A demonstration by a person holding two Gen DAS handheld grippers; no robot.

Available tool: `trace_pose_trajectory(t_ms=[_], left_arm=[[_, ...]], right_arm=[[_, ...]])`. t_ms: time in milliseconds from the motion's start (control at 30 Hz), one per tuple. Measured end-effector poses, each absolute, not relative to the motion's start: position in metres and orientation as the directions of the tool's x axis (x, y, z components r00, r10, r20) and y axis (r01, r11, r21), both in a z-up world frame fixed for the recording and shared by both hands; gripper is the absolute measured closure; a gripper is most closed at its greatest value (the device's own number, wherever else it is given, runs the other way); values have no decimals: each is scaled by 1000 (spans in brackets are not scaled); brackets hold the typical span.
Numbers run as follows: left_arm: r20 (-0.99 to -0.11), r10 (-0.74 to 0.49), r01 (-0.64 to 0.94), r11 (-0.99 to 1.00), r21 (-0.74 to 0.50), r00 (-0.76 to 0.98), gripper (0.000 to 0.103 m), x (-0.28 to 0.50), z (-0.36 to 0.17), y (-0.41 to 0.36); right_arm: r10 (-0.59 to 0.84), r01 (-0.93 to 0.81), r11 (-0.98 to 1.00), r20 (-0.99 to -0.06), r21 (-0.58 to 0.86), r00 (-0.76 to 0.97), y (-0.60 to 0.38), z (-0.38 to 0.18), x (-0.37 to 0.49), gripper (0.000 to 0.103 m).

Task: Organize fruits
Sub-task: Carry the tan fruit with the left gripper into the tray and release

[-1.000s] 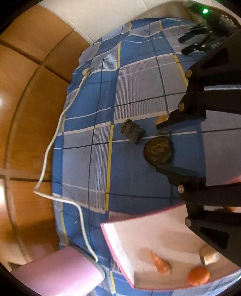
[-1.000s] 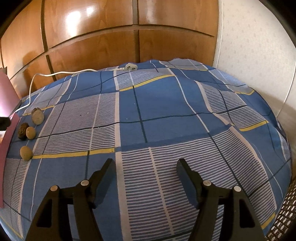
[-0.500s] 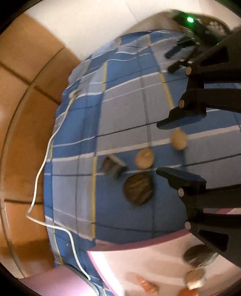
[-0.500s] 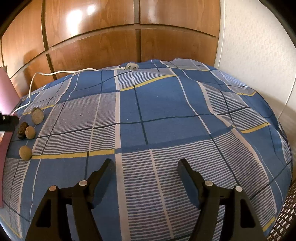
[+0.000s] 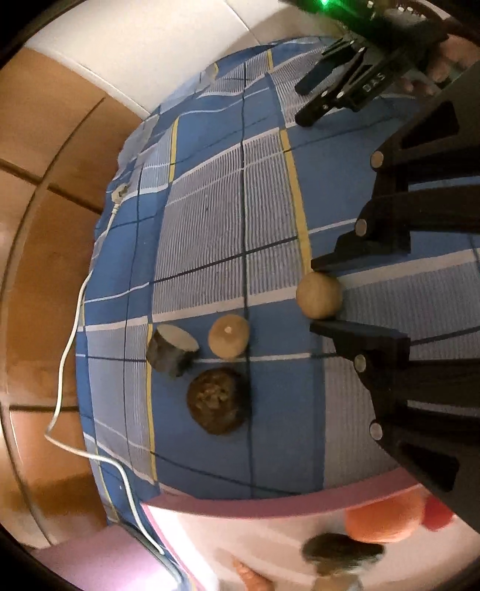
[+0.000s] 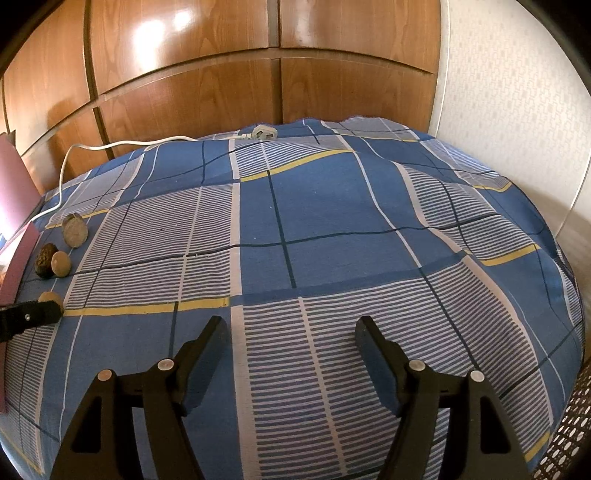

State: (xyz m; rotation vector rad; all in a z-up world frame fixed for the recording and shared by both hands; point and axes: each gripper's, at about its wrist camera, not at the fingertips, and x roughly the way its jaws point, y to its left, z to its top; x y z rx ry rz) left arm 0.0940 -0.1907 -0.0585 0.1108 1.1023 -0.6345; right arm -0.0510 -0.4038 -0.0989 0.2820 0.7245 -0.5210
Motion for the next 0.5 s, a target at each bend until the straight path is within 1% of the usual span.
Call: trace_pose_trajectory(t_ms=[200, 333, 400, 500], left_arm=[[-807, -467, 518, 820, -243, 361, 77, 77, -32, -159], [-762, -488, 462, 841, -281, 426, 77, 80, -5, -121], [-746, -473, 409, 865, -291, 469, 77, 88, 6, -95], [-737, -412, 312, 908, -281, 536, 77, 106, 15, -54]], right_arm=[[-353, 542, 838, -694, 64, 628, -404, -99, -50, 30], [-351, 541, 839, -698, 61, 624, -404, -99, -50, 30], [-352, 541, 839, -698, 59, 623, -404, -99, -49, 30], [-354, 542, 839, -701, 55, 619, -403, -99, -48, 30]])
